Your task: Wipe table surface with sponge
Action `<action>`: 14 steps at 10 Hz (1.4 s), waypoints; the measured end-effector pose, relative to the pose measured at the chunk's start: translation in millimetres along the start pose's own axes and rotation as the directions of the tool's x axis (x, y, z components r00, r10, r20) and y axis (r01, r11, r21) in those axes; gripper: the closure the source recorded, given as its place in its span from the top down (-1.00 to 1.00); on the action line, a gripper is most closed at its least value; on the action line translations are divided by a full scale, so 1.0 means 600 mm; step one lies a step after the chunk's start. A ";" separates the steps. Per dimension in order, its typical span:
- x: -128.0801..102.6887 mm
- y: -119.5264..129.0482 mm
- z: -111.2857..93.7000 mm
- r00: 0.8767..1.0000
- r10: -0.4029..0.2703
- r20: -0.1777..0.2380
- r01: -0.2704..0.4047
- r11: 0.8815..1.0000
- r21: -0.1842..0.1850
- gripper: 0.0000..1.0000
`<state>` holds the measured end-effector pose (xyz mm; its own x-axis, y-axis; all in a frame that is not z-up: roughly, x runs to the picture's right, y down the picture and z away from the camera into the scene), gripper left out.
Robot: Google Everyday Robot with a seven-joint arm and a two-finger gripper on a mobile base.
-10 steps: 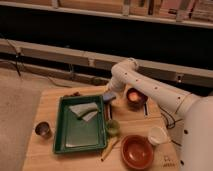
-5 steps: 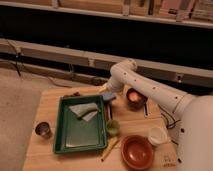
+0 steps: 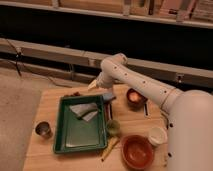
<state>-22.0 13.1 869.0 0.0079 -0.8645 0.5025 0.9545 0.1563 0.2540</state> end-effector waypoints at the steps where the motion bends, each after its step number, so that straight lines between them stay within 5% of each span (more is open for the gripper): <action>1: 0.001 -0.019 0.006 1.000 -0.028 0.014 0.028 1.000 0.006 0.60; 8: -0.058 -0.187 0.009 0.984 -0.165 0.070 0.161 0.985 0.061 0.60; 11: -0.091 -0.188 0.028 0.984 -0.147 0.103 0.144 0.989 0.039 0.60; 14: -0.081 -0.148 0.051 0.988 -0.079 0.130 0.076 0.997 0.027 0.60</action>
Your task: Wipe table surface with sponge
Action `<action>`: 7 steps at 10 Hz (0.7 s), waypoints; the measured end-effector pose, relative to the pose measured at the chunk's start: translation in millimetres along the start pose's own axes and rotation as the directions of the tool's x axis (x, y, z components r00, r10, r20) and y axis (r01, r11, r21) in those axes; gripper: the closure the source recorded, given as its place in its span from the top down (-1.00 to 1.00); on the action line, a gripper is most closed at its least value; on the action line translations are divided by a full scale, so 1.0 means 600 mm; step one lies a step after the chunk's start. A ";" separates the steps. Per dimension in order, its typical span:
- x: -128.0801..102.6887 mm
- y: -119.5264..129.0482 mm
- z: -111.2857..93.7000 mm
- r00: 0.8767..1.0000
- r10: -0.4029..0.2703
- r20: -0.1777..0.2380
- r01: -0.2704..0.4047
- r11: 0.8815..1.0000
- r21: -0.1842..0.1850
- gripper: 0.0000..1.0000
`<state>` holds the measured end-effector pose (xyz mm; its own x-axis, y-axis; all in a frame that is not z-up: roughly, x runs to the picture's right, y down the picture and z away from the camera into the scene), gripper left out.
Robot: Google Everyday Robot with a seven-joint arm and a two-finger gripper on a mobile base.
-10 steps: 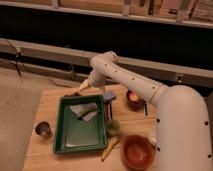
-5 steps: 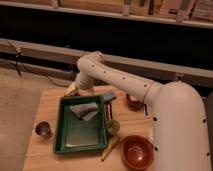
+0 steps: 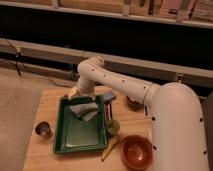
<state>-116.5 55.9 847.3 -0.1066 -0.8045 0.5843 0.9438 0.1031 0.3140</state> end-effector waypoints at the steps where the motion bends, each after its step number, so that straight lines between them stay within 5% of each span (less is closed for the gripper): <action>1: 0.005 0.010 0.007 1.000 0.018 0.009 -0.018 1.000 0.004 0.60; 7: 0.018 0.026 0.031 0.998 0.044 0.052 -0.045 0.999 0.011 0.60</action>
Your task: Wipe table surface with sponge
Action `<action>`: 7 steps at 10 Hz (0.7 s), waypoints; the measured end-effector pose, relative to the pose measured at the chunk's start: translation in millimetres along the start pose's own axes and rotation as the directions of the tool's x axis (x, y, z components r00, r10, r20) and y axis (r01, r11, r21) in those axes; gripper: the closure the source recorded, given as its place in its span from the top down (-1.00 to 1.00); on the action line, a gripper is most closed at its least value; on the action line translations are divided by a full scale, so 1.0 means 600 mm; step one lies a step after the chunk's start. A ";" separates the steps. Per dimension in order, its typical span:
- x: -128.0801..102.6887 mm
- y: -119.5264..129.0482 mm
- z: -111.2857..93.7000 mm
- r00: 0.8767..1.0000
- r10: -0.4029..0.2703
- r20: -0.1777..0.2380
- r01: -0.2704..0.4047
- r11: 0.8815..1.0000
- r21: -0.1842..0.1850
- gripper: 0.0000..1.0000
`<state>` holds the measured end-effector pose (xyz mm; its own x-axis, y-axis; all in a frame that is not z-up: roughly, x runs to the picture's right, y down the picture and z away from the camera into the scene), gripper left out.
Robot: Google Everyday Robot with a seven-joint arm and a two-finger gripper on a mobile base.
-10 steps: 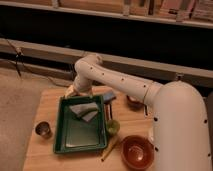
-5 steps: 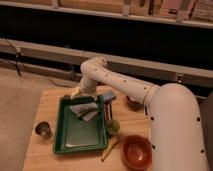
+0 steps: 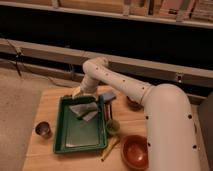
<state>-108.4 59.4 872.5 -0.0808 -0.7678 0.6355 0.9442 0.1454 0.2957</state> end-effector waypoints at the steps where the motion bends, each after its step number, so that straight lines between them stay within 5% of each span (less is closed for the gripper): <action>1: -0.001 -0.003 0.001 1.000 -0.004 0.004 0.004 1.000 0.003 0.60; 7: -0.017 -0.019 0.008 0.998 -0.040 0.041 0.040 0.999 0.000 0.60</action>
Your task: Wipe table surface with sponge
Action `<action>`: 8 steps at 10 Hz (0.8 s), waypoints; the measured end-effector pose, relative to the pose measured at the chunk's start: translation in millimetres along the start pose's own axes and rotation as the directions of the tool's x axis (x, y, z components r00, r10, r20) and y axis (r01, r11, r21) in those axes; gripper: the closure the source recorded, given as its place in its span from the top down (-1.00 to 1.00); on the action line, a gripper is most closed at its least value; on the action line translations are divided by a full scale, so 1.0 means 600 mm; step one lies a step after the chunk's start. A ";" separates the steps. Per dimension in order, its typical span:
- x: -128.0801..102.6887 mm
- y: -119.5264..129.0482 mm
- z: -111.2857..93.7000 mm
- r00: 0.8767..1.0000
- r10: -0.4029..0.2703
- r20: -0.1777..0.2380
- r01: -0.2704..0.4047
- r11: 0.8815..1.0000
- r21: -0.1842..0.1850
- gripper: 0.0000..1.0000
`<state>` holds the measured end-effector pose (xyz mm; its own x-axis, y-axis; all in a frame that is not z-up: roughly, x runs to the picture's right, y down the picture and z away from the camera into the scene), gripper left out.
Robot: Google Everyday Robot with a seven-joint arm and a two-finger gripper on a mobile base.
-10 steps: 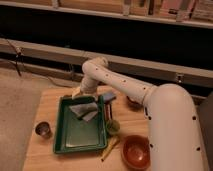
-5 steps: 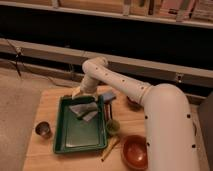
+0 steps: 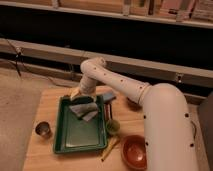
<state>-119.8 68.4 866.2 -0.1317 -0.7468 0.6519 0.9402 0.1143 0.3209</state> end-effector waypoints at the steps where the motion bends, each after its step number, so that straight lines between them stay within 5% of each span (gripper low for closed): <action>1: -0.005 0.000 0.008 1.000 -0.002 0.013 0.002 1.000 -0.005 0.60; 8: -0.019 0.016 0.066 0.995 -0.006 0.095 0.009 1.000 -0.027 0.60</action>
<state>-121.6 104.0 888.9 -0.1668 -0.6816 0.7124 0.9471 0.0900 0.3079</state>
